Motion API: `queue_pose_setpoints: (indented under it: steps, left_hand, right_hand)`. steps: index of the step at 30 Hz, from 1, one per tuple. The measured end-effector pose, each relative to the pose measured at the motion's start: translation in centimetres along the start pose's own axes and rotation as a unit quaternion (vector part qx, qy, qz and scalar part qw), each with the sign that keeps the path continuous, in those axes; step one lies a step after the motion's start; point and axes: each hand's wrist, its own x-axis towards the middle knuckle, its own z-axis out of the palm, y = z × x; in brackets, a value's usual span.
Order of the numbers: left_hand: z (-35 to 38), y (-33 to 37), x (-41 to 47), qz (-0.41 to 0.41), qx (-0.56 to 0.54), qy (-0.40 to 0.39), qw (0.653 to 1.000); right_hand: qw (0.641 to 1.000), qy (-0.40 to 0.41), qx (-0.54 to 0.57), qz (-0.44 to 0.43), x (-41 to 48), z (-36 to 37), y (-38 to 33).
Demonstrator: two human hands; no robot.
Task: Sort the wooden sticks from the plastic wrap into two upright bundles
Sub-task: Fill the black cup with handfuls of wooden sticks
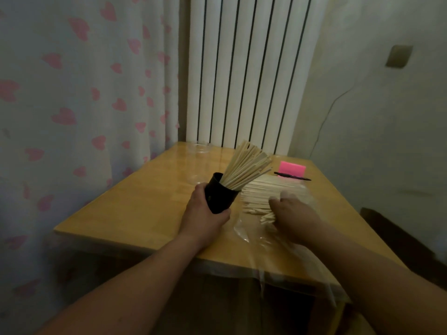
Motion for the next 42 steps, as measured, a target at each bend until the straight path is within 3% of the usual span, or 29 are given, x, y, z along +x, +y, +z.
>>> queue_pose_setpoints:
  steps: [10,15,19,22,24,26,28,35,37,42]
  left_hand:
    - [-0.1,0.0,-0.2,-0.001,-0.002,-0.004,1.0]
    - [0.0,0.0,-0.2,-0.002,-0.002,-0.002,1.0]
    - [0.0,0.0,-0.2,-0.004,-0.003,-0.004,1.0]
    - [-0.1,-0.1,-0.2,-0.005,-0.003,-0.01,1.0]
    - [-0.1,-0.1,-0.1,-0.007,-0.001,-0.008,1.0]
    - [-0.1,-0.1,-0.1,-0.007,0.002,-0.009,1.0]
    - [-0.1,-0.1,-0.1,-0.005,0.004,-0.011,1.0]
    - [0.1,-0.3,0.0,0.002,0.006,-0.01,1.0]
    - [0.1,-0.3,0.0,0.006,0.007,-0.015,1.0]
    - [0.0,-0.2,0.0,0.005,0.009,-0.011,1.0]
  right_hand:
    - [0.99,0.132,0.005,-0.055,-3.4,-1.3,0.1]
    - [0.96,0.197,0.199,0.002,-4.3,-4.6,-0.6]
    - [0.86,0.13,0.488,0.079,-3.5,-9.2,0.3]
    - [0.736,0.076,0.668,0.076,-2.9,-12.5,0.7]
    - [0.672,0.102,0.731,0.066,-2.1,-13.9,0.5]
    - [0.637,0.146,0.754,0.062,-0.9,-14.8,-0.2]
    - [0.659,0.184,0.726,0.072,0.5,-15.1,-1.0]
    - [0.826,0.193,0.517,0.113,4.0,-14.0,-4.2]
    - [0.837,0.163,0.501,0.146,4.8,-13.4,-4.5]
    - [0.818,0.137,0.536,0.157,6.9,-11.6,-4.0]
